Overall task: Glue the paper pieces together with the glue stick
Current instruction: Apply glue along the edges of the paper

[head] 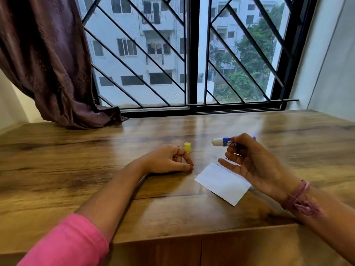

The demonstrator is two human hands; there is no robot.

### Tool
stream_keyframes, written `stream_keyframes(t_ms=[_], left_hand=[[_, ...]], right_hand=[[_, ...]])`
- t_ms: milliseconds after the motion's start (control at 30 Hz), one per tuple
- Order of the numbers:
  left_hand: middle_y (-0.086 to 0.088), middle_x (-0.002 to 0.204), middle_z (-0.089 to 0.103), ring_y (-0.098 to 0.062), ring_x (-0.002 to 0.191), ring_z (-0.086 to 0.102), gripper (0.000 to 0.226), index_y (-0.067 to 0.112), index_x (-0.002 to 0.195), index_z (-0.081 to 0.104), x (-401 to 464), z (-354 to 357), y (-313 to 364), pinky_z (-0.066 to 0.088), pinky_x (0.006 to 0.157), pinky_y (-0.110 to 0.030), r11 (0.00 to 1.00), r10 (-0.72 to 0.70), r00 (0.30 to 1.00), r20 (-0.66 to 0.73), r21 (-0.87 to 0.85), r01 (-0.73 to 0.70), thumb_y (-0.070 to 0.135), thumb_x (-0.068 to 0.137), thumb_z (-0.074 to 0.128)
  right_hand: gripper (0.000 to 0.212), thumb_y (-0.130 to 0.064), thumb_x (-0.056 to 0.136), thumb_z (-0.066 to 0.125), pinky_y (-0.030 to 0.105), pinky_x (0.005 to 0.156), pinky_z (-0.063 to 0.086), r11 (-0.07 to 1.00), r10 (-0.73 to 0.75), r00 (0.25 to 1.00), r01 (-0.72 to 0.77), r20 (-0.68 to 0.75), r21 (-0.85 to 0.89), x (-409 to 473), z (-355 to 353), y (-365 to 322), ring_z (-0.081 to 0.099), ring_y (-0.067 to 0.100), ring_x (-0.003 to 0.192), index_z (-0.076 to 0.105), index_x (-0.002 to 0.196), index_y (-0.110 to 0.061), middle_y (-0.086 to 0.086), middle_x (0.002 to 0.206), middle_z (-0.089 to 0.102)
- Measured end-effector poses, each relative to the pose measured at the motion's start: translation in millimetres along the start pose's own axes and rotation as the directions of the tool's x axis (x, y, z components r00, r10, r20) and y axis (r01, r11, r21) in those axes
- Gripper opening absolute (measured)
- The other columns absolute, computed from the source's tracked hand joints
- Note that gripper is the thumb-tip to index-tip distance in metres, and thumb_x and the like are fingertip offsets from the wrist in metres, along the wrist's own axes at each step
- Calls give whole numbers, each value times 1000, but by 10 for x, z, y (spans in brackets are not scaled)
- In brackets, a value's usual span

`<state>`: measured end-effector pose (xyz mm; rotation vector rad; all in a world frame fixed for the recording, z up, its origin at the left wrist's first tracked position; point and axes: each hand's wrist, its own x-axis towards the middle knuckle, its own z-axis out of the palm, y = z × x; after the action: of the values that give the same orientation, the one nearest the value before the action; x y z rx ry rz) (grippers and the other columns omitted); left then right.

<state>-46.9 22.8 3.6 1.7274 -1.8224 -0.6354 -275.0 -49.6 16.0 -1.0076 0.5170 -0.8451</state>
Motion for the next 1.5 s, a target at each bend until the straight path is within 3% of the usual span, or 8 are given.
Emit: stream_keyframes(t_ms=[267,533,700,867,1000,1200,1400,1500], left_hand=[[13,54,48,-2,51,43,16,22,96,71,9,1,-20,35,54,-16,999,48,999,8,-18,-48,31,83,71],[12,55,50,-3,50,43,26,13,88,65,35,63,-29,37,51,-15,999,33,999,-27,-11,-33,35,78,75],[11,55,48,-1,48,42,34,15,80,62,50,111,-10,35,49,-13,995,60,998,-32,78,-57,46,75,75],[11,53,44,-3,48,39,39,23,64,53,60,131,5,33,50,-17,983,87,995,-51,167,-78,55,72,71],[10,51,43,-5,48,39,44,23,60,50,75,155,25,33,52,-24,964,86,996,-13,252,-80,62,71,67],[11,51,44,-7,50,40,44,26,56,47,101,140,11,35,56,-29,966,50,998,29,253,-56,61,71,69],[10,54,46,-6,52,41,41,27,57,47,78,131,28,35,57,-27,978,29,999,46,205,-38,58,71,70],[9,55,46,-6,52,41,39,26,58,47,73,129,36,35,57,-26,982,27,998,52,186,-36,55,73,70]], right_hand=[[11,-14,86,62,38,83,57,961,-3,997,23,73,-276,-17,27,200,50,12,58,64,89,-3,4,67,49],[11,-19,70,65,33,70,58,883,135,959,-3,248,-470,-13,-125,73,48,12,56,68,75,-9,15,75,49],[14,-19,75,60,32,61,56,857,205,936,-32,284,-514,56,-217,-29,49,14,60,67,82,-11,14,78,48],[22,-20,75,57,23,49,48,807,104,927,134,361,-576,74,-116,-7,48,14,57,64,91,-7,15,76,52],[13,-20,75,56,16,40,35,705,-4,914,290,405,-647,36,-73,145,42,9,40,63,80,-10,5,52,48],[15,-21,79,58,11,54,40,581,-64,887,406,458,-706,34,-88,201,51,0,52,61,70,-10,-7,55,57],[22,-40,69,57,34,69,50,469,-133,839,522,527,-713,33,-113,249,60,24,72,64,72,-19,3,75,64],[21,-38,70,56,30,66,49,433,-152,807,574,571,-696,14,-108,260,59,22,72,64,74,-18,2,77,64]])
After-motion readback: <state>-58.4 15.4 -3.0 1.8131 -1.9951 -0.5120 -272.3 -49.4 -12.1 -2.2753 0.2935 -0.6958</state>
